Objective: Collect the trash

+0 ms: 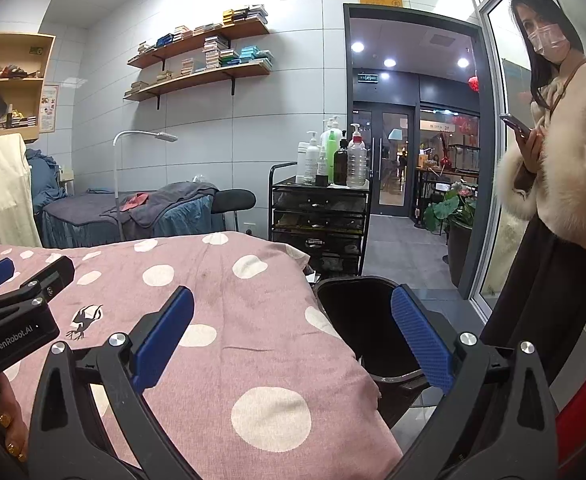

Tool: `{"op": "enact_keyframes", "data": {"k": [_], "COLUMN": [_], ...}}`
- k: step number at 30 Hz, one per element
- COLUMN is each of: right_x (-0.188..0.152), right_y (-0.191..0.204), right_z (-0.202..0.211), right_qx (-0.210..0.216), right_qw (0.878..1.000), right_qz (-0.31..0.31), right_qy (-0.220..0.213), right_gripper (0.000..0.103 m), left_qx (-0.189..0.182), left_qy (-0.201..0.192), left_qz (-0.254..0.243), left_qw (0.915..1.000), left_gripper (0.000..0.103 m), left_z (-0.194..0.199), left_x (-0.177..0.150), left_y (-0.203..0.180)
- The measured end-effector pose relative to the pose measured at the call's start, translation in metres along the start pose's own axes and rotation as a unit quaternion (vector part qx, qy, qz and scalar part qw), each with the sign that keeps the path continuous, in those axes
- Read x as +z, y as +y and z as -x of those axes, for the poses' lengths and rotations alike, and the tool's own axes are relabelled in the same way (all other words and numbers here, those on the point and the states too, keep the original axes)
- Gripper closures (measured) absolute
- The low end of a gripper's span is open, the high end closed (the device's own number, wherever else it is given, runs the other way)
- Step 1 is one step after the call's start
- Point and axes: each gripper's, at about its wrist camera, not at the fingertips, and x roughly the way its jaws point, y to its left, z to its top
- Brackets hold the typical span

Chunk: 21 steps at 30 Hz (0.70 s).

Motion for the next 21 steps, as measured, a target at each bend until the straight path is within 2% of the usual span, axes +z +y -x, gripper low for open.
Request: {"op": "enact_keyframes", "data": {"k": [21], "right_x": [-0.0008], "right_y": [-0.0028], "right_z": [0.0001], "right_qx": [0.0], "right_qw": [1.0], "right_qz": [-0.004], "right_qy": [0.003], "right_gripper": [0.006], "left_qx": [0.001], "left_qy": [-0.003], "left_qz": [-0.002], "left_qw": [1.0], "left_gripper": [0.006], "left_z": [0.0011], "left_x": [0.0021], "left_y": [0.0005]}}
